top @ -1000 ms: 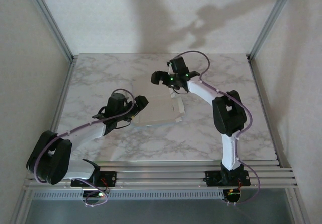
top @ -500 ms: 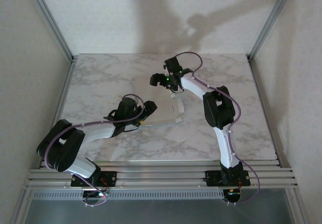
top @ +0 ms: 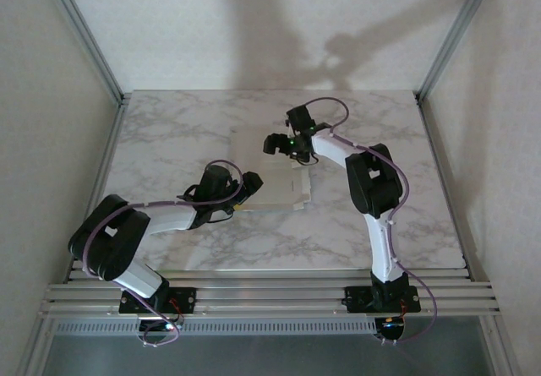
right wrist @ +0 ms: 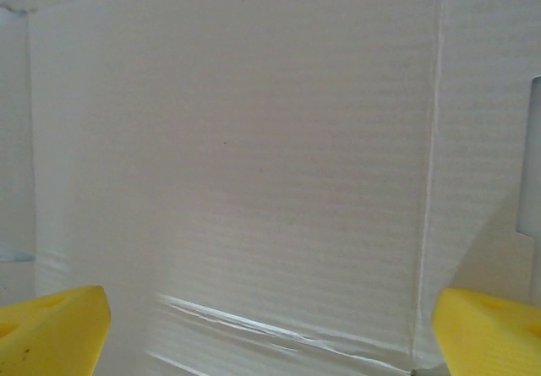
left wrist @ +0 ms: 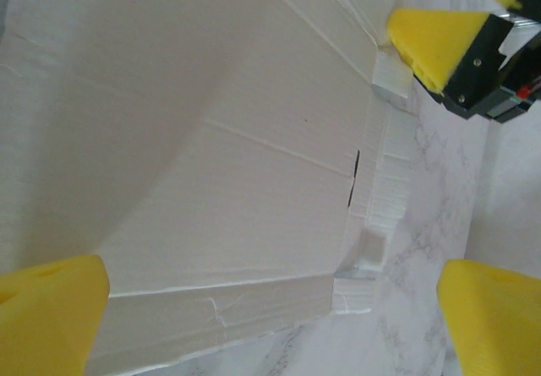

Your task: Fold the paper box

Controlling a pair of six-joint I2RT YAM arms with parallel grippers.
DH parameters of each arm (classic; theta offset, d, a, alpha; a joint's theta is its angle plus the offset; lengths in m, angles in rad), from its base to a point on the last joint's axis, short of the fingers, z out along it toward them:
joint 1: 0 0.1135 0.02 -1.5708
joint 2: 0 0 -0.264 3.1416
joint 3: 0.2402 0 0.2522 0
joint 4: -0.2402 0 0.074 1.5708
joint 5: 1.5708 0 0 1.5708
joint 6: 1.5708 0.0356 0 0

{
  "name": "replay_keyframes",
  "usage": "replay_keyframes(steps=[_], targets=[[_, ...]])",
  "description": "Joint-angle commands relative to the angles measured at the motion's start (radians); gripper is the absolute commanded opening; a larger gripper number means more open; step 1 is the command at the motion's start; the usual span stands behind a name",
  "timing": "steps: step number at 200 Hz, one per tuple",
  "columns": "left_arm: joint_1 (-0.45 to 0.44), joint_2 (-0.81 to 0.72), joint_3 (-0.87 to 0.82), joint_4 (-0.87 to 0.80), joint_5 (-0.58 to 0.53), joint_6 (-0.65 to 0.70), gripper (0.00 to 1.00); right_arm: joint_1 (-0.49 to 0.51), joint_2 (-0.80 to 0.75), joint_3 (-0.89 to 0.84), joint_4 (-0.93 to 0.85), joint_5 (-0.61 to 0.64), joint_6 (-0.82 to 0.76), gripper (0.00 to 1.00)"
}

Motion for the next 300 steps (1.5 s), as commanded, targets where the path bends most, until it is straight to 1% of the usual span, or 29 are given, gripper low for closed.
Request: replay_keyframes(steps=[1, 28, 49, 54, 81, 99, 134, 150, 165, 188, 208, 221, 243, 282, 300], targets=[[0.016, 0.011, -0.002, -0.031, -0.034, 0.038, 1.00, -0.007, -0.053, -0.087, 0.002, 0.025, -0.006, 0.99], [0.039, 0.040, 0.013, -0.031, -0.035, 0.056, 0.99, -0.008, -0.134, -0.230, 0.053, 0.052, 0.032, 0.99], [0.056, 0.075, 0.036, -0.031, -0.040, 0.076, 0.99, -0.007, -0.219, -0.363, 0.097, 0.067, 0.098, 0.99], [0.060, 0.086, 0.045, -0.054, -0.039, 0.080, 1.00, -0.007, -0.242, -0.398, 0.109, 0.065, 0.114, 0.99], [0.081, 0.131, 0.108, -0.057, -0.039, 0.110, 0.99, -0.001, -0.363, -0.572, 0.202, 0.022, 0.206, 0.99], [0.088, 0.137, 0.155, -0.055, -0.055, 0.139, 0.99, 0.027, -0.440, -0.651, 0.237, 0.010, 0.251, 0.99], [0.117, 0.108, 0.226, -0.062, -0.067, 0.185, 0.99, 0.099, -0.617, -0.754, 0.263, 0.054, 0.309, 0.99], [0.116, 0.064, 0.227, -0.063, -0.062, 0.195, 0.99, 0.109, -0.679, -0.753, 0.240, 0.063, 0.294, 0.99], [0.110, 0.013, 0.218, -0.096, -0.047, 0.197, 0.99, 0.107, -0.717, -0.729, 0.205, 0.071, 0.248, 0.99], [0.084, -0.083, 0.172, -0.142, -0.039, 0.194, 0.99, 0.086, -0.717, -0.664, 0.137, 0.079, 0.179, 0.99], [0.064, -0.154, 0.109, -0.148, -0.018, 0.165, 1.00, 0.059, -0.676, -0.612, 0.119, 0.041, 0.148, 0.99], [0.044, -0.201, 0.054, -0.116, -0.004, 0.135, 0.99, 0.052, -0.645, -0.573, 0.112, 0.025, 0.116, 0.99], [0.012, -0.263, -0.020, -0.081, -0.019, 0.097, 0.99, 0.038, -0.580, -0.478, 0.050, 0.020, 0.059, 0.99], [-0.014, -0.279, -0.064, -0.041, -0.030, 0.058, 0.99, 0.000, -0.466, -0.346, -0.009, -0.005, 0.005, 0.99], [-0.032, -0.259, -0.070, 0.023, -0.036, 0.022, 1.00, -0.012, -0.415, -0.294, -0.030, -0.003, -0.014, 0.99]])
